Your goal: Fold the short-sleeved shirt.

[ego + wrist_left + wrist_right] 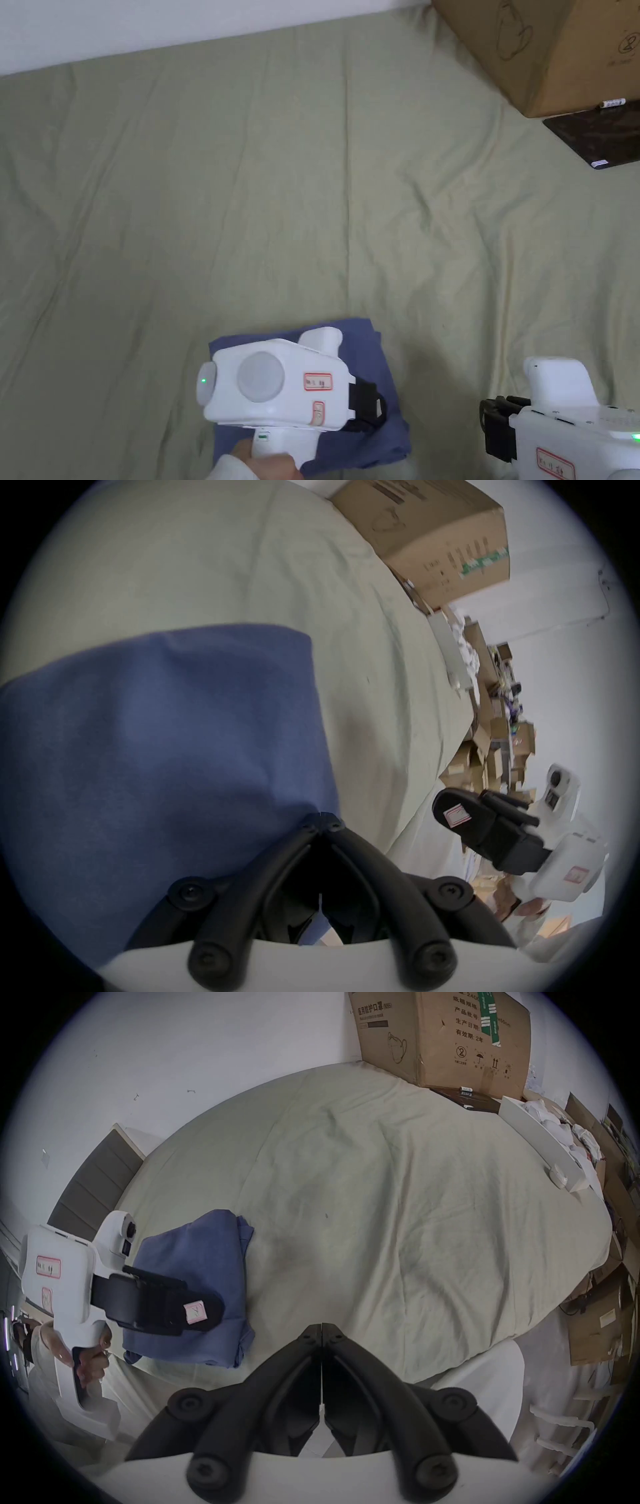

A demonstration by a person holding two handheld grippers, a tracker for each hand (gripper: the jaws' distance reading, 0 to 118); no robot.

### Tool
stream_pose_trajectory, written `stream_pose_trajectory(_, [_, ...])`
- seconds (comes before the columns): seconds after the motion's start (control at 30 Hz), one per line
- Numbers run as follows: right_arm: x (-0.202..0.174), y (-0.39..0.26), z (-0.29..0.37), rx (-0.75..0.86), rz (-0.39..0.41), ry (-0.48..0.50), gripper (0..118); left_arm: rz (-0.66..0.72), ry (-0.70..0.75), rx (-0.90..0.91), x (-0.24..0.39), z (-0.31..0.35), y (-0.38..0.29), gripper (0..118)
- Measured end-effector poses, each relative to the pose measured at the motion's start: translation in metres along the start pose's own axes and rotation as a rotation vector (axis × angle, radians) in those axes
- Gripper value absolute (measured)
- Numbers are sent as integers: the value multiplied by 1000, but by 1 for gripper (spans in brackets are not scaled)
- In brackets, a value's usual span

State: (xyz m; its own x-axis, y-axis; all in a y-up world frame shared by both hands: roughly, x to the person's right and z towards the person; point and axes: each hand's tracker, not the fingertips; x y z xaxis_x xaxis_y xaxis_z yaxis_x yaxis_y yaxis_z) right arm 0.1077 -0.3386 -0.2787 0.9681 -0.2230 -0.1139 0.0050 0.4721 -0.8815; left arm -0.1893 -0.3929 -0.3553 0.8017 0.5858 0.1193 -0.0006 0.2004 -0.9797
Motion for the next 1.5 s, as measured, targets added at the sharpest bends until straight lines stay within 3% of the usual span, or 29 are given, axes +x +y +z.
stream_pose_trajectory(0.03, [1, -1, -1, -3, -2, -2, 0, 0, 13, 4, 26, -20, 0, 0])
stream_pose_trajectory(0.33, [-3, 1, 0, -11, 15, -11, 0, -23, -108, 8, 46, -8, -4, 0])
stream_pose_trajectory(0.57, [-32, 20, 2, 18, 112, 44, 0, 153, -171, 271, -11, 88, -25, 0])
stream_pose_trajectory(0.83, [-106, 57, -10, 33, 265, 231, 0, 353, -93, 420, -107, 167, -96, 0])
stream_pose_trajectory(1.03, [-144, 69, -58, -86, 228, 406, 0, 420, -98, 435, -128, 167, -125, 0])
stream_pose_trajectory(1.13, [-150, 66, -84, -136, 248, 373, 0, 433, -112, 433, -136, 161, -128, 0])
stream_pose_trajectory(1.23, [-141, 63, -104, -210, 136, 411, 0, 443, -137, 435, -137, 156, -128, 0])
stream_pose_trajectory(1.33, [-137, 59, -108, -205, 146, 383, 0, 432, -115, 430, -140, 154, -125, 0])
stream_pose_trajectory(1.37, [-136, 59, -109, -207, 142, 389, 0, 429, -128, 420, -135, 152, -121, 3])
stream_pose_trajectory(1.4, [-136, 60, -109, -208, 138, 391, 0, 431, -160, 410, -131, 153, -124, 14])
stream_pose_trajectory(1.5, [-134, 61, -110, -214, 130, 398, 0, 432, -237, 361, -134, 148, -118, 99])
